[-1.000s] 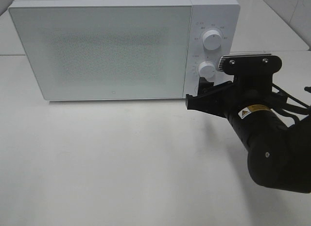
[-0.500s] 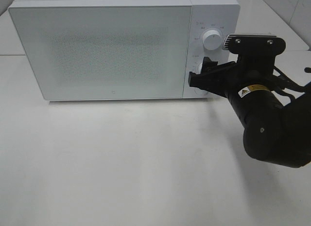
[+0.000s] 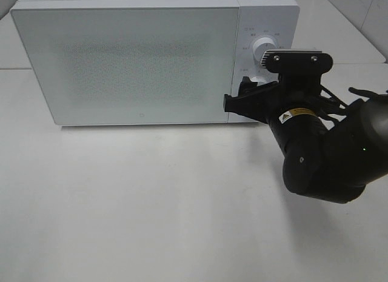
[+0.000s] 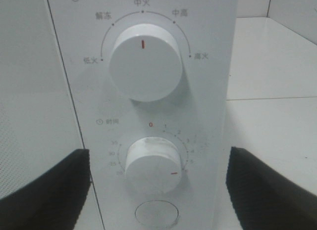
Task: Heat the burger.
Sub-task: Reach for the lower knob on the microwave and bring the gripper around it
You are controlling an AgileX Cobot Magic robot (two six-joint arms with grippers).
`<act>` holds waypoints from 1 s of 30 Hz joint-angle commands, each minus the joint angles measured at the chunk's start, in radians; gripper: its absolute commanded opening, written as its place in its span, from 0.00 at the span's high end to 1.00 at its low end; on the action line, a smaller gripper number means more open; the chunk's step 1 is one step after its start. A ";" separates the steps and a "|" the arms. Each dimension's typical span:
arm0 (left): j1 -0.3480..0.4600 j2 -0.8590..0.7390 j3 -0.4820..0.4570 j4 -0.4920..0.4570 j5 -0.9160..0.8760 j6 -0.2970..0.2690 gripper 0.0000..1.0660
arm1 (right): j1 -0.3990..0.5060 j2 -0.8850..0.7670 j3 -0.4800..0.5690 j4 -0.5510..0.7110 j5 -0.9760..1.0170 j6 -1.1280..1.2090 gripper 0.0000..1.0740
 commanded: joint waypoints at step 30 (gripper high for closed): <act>0.002 -0.016 0.003 -0.008 -0.002 0.003 0.08 | -0.040 0.144 -0.162 0.069 -0.174 -0.063 0.30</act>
